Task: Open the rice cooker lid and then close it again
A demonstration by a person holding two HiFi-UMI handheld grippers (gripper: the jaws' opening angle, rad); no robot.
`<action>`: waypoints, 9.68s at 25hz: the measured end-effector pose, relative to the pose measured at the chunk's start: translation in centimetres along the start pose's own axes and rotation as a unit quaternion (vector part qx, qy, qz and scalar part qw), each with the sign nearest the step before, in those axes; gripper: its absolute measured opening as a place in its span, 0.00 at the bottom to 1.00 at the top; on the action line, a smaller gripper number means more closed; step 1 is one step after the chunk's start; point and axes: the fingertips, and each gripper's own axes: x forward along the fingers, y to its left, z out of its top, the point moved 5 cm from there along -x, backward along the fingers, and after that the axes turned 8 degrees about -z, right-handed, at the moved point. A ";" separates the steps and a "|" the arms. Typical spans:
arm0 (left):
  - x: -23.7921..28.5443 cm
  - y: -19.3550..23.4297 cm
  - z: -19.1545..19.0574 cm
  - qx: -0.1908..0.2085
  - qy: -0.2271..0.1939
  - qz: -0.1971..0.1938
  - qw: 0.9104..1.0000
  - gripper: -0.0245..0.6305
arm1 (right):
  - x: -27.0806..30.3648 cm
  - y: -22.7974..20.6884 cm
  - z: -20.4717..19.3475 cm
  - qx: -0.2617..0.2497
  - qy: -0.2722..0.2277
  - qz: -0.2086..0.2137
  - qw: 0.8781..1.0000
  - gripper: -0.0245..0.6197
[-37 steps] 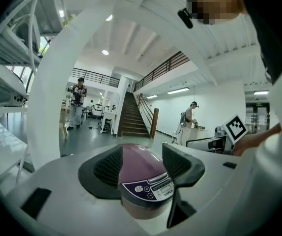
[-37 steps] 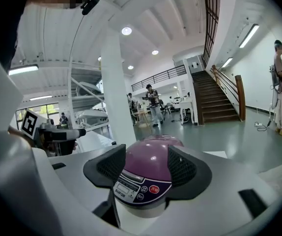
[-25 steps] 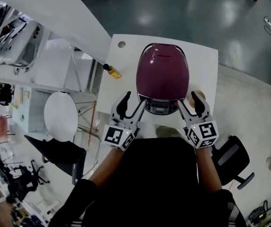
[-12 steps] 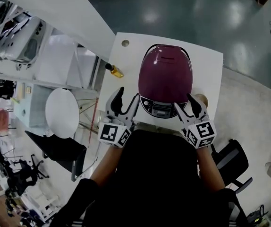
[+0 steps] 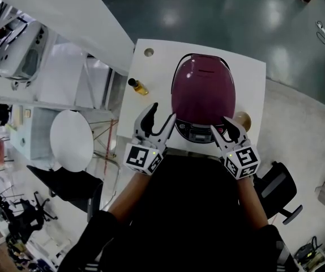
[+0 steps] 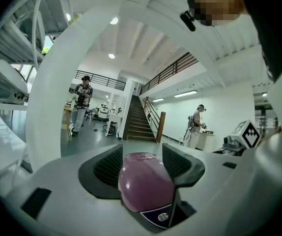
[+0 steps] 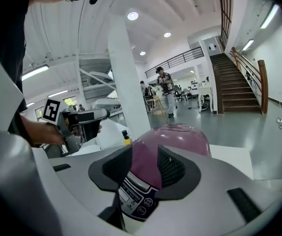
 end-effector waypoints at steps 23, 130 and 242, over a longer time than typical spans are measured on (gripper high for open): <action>0.0 1.2 -1.2 -0.022 -0.003 -0.055 0.998 0.39 | 3.5 3.4 -5.8 -0.040 0.149 0.014 0.988 0.04; 18.8 6.7 17.4 0.067 -0.045 -0.182 0.980 0.39 | 2.6 -3.6 -1.8 0.031 0.121 -0.056 0.991 0.04; 8.0 -4.5 0.0 0.326 0.237 -0.420 0.813 0.12 | -3.4 1.7 -7.6 0.119 0.070 -0.114 0.984 0.04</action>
